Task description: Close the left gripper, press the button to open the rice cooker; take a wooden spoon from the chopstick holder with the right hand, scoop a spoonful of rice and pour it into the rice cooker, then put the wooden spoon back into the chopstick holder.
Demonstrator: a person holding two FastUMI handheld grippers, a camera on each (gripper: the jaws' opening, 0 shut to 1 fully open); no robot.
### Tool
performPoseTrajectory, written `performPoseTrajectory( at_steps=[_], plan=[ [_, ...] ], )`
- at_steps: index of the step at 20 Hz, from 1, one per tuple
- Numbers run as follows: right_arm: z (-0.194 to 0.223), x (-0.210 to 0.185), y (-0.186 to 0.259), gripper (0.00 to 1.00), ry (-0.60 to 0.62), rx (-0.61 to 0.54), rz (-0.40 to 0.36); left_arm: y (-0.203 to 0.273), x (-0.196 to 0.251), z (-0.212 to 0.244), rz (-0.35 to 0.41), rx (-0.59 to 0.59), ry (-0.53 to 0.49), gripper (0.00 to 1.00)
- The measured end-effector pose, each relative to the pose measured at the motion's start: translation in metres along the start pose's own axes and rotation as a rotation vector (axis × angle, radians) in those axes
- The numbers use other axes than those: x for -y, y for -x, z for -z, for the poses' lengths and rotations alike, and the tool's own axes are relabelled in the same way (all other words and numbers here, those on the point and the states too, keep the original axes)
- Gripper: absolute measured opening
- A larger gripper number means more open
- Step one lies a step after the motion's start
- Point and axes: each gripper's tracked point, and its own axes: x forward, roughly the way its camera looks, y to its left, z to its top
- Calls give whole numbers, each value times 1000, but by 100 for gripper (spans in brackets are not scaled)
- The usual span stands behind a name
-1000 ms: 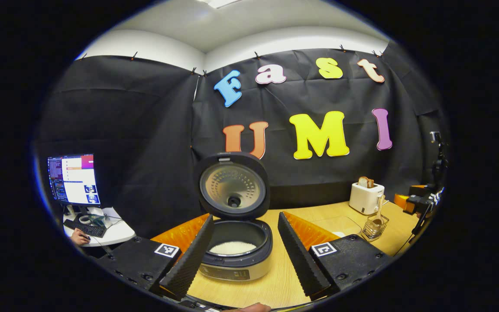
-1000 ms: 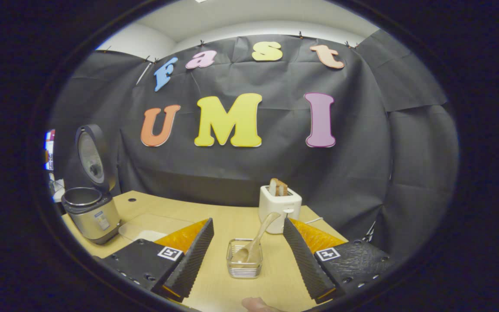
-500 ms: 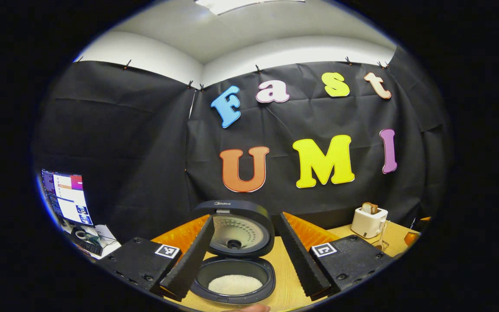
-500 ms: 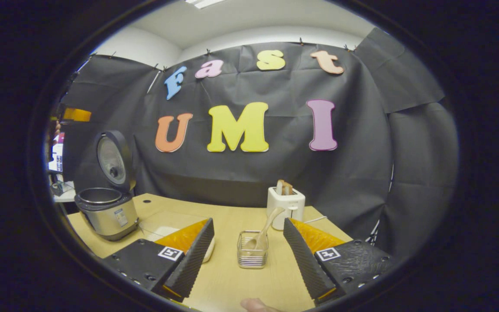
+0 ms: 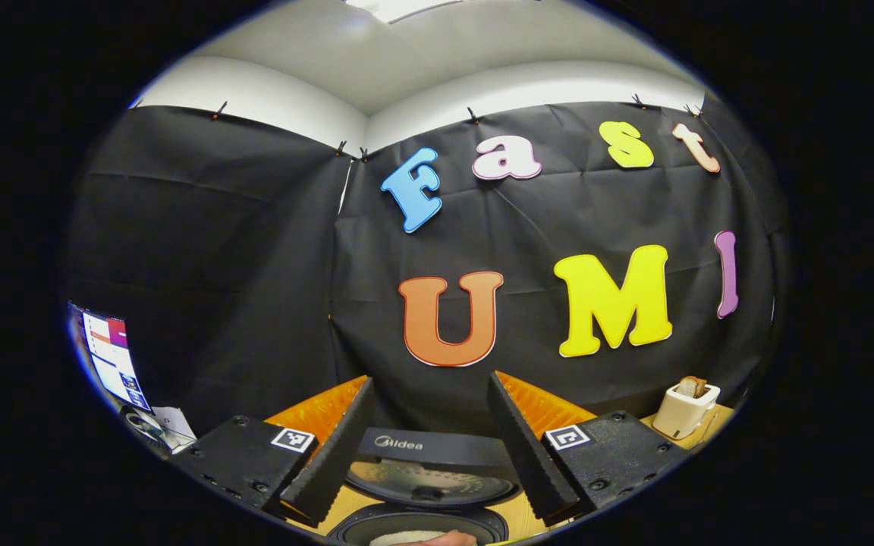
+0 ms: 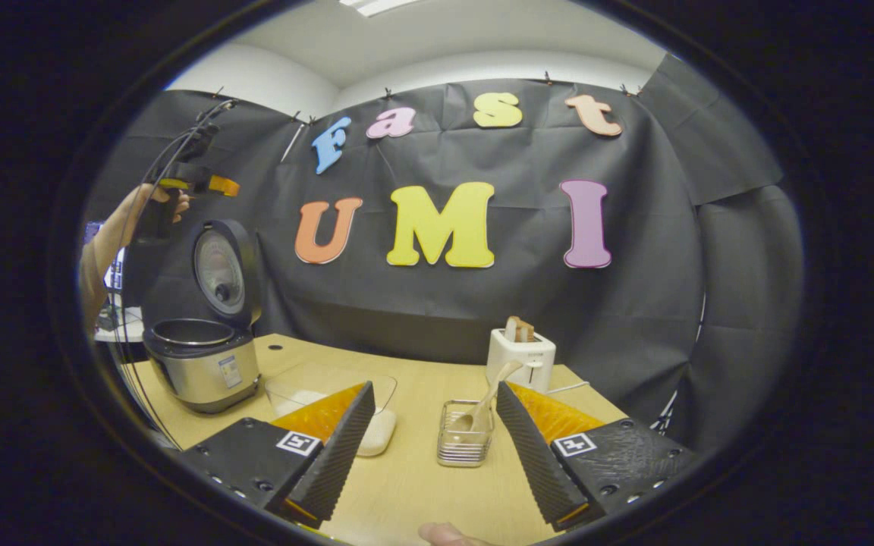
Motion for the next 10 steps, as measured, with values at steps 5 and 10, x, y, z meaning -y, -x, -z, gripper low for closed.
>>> performPoseTrajectory(
  at_steps=[5, 10],
  plan=[
    [-9, 9, -3, 94, 11, 32, 24, -60, -2, 17, 4, -22, 31, 94],
    [-6, 15, 1, 95, -8, 34, 36, -88, 3, 48, 7, -118, -5, 94]
  ],
)
